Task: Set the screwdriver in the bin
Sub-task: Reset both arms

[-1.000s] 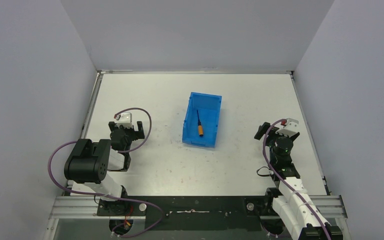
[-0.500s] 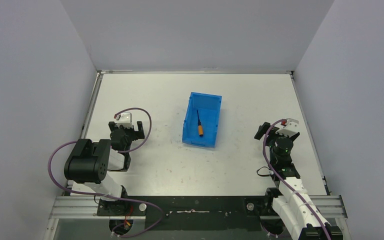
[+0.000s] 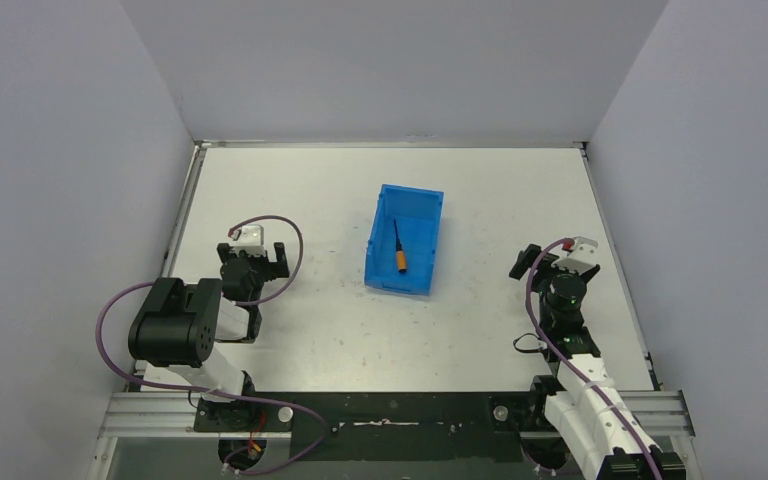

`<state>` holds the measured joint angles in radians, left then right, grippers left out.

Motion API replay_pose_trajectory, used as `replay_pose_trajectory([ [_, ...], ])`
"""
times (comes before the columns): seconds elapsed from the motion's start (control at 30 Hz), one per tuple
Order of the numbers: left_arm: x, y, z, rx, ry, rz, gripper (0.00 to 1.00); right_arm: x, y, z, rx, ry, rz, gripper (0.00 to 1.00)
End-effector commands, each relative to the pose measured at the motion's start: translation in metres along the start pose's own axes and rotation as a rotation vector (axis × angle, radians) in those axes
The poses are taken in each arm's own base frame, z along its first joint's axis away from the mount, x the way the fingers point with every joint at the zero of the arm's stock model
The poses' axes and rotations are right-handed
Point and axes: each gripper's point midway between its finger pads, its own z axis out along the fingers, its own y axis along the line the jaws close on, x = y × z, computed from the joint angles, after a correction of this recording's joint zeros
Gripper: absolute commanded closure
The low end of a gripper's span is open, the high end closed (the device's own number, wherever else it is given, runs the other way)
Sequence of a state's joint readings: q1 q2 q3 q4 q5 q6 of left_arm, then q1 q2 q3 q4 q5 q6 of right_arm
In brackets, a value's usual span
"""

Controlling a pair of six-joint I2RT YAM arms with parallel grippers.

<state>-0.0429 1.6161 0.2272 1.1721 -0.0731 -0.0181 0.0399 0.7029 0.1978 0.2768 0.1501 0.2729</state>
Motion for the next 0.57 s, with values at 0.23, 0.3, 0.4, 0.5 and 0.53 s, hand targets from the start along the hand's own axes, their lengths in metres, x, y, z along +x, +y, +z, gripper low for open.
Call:
replay_pose_trajectory([
  [0.23,-0.0238,-0.0007,0.0063,0.006,-0.083,-0.009,0.03,-0.0118,-0.0036,0.0010,0.025,-0.050,0.023,0.00],
  [0.3,-0.0239,-0.0008,0.0063,0.006,-0.083,-0.009,0.03,-0.0118,-0.0037,0.0012,0.026,-0.049,0.026,0.00],
  [0.4,-0.0241,-0.0008,0.0063,0.006,-0.084,-0.009,0.03,-0.0117,-0.0011,0.0014,0.012,-0.048,0.024,0.00],
  [0.5,-0.0238,-0.0007,0.0062,0.006,-0.083,-0.009,0.03,-0.0117,-0.0022,0.0010,0.017,-0.050,0.025,0.00],
  [0.53,-0.0240,-0.0007,0.0062,0.006,-0.084,-0.008,0.03,-0.0114,-0.0024,0.0007,0.017,-0.050,0.024,0.00],
])
